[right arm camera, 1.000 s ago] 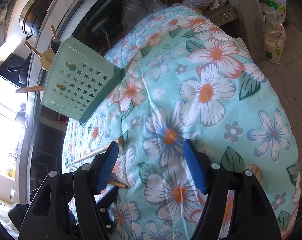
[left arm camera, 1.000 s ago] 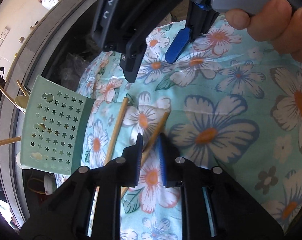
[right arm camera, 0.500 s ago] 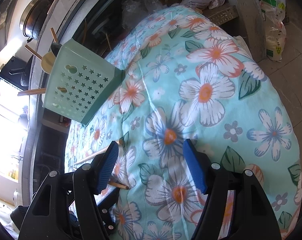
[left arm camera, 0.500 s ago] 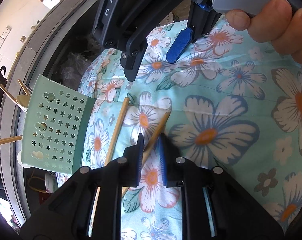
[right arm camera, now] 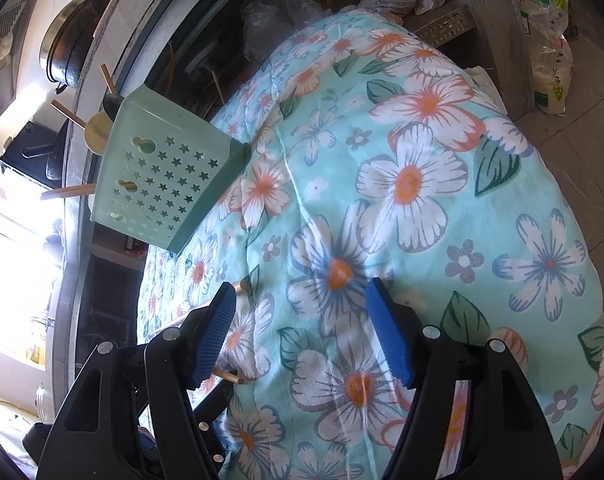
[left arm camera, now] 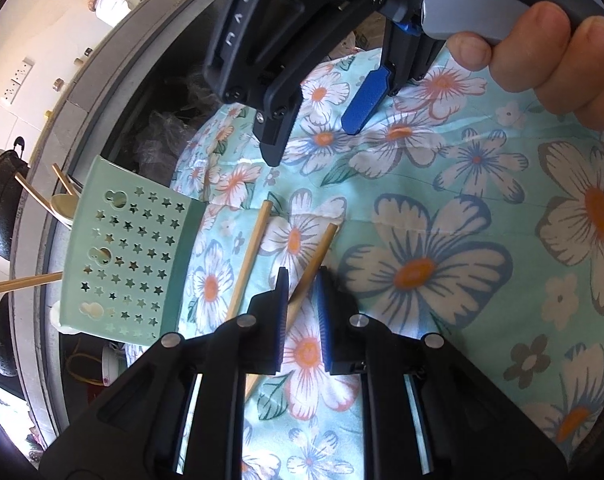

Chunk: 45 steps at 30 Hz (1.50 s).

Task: Organize utensils
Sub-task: 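Grasp a wooden chopstick on the cloth with the left tool, then grasp the last chopstick with the right tool while the left tool holds its chopstick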

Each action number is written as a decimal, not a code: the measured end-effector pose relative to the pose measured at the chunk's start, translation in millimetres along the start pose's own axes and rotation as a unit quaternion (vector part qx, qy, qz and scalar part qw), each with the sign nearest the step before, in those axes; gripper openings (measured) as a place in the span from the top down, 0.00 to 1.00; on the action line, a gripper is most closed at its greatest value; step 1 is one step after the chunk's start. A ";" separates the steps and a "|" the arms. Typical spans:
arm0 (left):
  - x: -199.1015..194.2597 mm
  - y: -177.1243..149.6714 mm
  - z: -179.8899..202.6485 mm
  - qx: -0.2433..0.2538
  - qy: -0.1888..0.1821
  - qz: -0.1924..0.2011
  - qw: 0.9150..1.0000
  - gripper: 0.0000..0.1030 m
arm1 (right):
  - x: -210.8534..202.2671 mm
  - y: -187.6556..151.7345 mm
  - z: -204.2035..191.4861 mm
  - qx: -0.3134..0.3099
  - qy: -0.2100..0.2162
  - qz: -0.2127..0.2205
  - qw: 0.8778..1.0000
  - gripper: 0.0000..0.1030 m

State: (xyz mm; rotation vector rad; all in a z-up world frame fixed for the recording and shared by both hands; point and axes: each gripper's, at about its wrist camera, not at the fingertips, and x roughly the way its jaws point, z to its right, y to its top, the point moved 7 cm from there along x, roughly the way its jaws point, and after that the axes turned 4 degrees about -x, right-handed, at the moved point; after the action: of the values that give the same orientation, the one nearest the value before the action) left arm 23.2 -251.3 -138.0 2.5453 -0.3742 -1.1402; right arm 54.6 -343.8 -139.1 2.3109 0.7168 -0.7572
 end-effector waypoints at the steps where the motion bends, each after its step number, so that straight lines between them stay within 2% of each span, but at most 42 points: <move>1: -2.2 0.6 -1.2 0.000 0.002 0.001 1.000 0.88 | 0.1 0.0 -0.2 0.001 0.000 0.000 1.000 0.36; 9: -20.1 3.0 -21.1 -0.035 0.016 0.006 0.999 0.89 | -0.2 -0.1 -0.2 0.002 0.002 0.000 1.000 0.36; 14: -25.2 6.7 -41.2 -0.077 0.021 0.004 0.997 0.89 | -1.7 0.0 0.1 0.007 0.004 -0.003 1.000 0.36; 20: -22.7 7.7 -79.1 -0.152 0.034 -0.010 0.988 0.90 | -9.2 -0.7 -4.0 0.008 0.018 -0.006 1.000 0.38; 28: -18.2 1.1 -127.5 -0.228 0.050 -0.013 0.972 0.90 | -6.4 -9.5 -29.6 0.030 0.093 -0.031 0.995 0.45; 33: -15.2 -4.3 -143.4 -0.249 0.057 -0.011 0.967 0.90 | 18.0 -25.1 -43.6 0.063 0.134 -0.075 0.986 0.49; 37: -16.8 -6.5 -149.4 -0.263 0.061 -0.010 0.963 0.90 | 37.4 -30.9 -49.0 0.082 0.127 -0.089 0.984 0.51; 45: -17.3 -10.6 -160.2 -0.283 0.064 -0.007 0.957 0.90 | 59.8 -18.7 -53.0 0.113 0.105 -0.068 0.986 0.56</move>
State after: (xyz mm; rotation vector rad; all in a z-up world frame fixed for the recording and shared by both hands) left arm 134.2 -205.5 -30.1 2.0977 0.0107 -0.9143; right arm 101.8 -277.5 -150.3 2.5975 0.9326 -0.6907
